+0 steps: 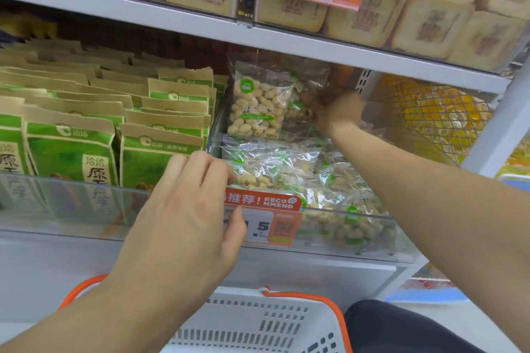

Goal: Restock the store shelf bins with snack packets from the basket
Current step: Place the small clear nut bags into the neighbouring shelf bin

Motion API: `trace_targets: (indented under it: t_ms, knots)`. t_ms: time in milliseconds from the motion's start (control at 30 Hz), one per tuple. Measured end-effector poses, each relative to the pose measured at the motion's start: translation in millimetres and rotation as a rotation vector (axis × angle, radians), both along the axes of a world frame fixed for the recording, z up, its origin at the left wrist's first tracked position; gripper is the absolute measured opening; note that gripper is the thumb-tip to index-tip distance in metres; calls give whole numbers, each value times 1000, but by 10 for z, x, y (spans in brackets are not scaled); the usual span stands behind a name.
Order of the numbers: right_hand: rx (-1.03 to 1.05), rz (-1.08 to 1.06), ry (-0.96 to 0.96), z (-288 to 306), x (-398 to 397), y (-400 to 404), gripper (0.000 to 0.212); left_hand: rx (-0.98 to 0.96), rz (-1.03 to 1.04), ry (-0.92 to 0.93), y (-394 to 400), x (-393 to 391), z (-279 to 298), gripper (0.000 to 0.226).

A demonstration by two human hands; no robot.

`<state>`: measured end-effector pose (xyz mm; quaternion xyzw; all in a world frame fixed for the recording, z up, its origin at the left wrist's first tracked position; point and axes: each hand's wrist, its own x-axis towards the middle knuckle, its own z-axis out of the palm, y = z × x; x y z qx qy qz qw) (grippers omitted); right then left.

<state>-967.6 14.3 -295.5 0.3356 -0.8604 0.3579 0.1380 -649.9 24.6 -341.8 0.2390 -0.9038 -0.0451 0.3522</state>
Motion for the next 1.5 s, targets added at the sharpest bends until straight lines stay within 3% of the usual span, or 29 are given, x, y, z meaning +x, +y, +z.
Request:
trace_targets:
  t_ms: [133,300,467,667,733,767,900,967,1100,1200,1333,1367,1500]
  knots:
    - [-61,-6,-193,-31,68,33,35,-5,2,-7,-3,-1,-20,24]
    - [-20,10,-278,39,59,108,38,-9,-4,-12,-11,-12,-20,24]
    - [-148,38,-287,94,324,557,15,20,-33,-28,-21,56,-27,24]
    - [-227,304,-351,212,1071,1312,8,-58,-82,137,177,168,188,11]
    - [-211,435,-373,211,1438,1541,12,79,-174,168,268,238,198,8]
    - [-178,498,-397,164,1610,1622,14,167,-210,94,289,284,157,9]
    - [68,631,-558,-365,2093,1629,11,363,-251,-581,146,453,-357,10]
    - [246,655,-630,-772,2275,1516,7,515,-170,-723,39,583,-766,8]
    - [534,655,-809,-1757,2533,1320,8,777,59,-819,-90,973,-1630,13]
    - [641,587,-958,-2462,2713,1271,11,992,239,-880,-61,1331,-2198,37]
    - [773,484,-1122,-3201,2980,1098,9,1005,381,-914,-96,1639,-2701,62]
    - [788,444,-1145,-3339,3043,1020,14,1012,369,-902,-111,1640,-2774,61]
    - [670,222,-1294,-3597,3246,614,66,1057,370,-864,-144,1531,-3068,60]
